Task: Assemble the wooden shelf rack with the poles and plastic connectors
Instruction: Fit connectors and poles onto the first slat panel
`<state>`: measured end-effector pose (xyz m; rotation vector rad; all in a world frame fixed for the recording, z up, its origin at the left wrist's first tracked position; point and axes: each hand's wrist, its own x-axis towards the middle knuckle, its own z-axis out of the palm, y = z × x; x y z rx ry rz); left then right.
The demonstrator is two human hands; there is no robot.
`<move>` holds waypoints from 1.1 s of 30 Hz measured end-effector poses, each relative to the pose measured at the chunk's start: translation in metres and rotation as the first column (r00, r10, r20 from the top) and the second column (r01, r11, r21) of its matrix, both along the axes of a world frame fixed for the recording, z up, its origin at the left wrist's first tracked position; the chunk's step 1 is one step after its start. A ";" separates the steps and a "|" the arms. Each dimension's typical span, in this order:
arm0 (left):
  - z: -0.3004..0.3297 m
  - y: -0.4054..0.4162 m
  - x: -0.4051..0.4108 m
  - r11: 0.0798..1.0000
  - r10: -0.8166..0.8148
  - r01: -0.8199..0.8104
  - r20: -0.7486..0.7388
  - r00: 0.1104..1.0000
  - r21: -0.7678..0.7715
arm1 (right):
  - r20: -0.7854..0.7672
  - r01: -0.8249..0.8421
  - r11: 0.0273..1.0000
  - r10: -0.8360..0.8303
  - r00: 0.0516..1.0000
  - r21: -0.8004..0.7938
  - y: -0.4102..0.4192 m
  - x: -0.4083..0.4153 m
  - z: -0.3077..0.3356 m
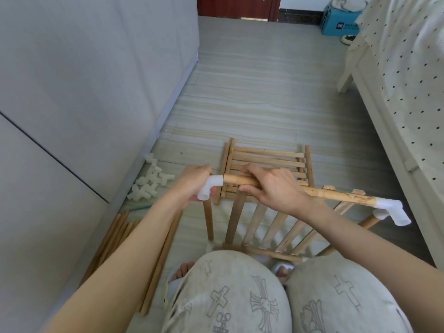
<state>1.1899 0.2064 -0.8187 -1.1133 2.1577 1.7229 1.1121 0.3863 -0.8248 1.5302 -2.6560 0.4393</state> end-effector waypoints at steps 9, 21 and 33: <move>-0.004 0.008 -0.019 0.973 0.055 -0.026 0.124 0.991 -0.229 | 0.039 -0.044 0.997 0.041 0.998 0.069 -0.008 -0.001 0.003; -0.015 0.007 -0.022 0.880 0.005 0.031 0.074 0.997 -0.474 | 0.072 -0.042 0.999 0.045 0.996 -0.033 -0.006 -0.002 -0.008; -0.011 0.017 -0.006 0.914 -0.127 0.120 0.006 0.992 -0.388 | 0.125 -0.014 1.000 0.015 0.992 -0.003 0.001 0.011 -0.002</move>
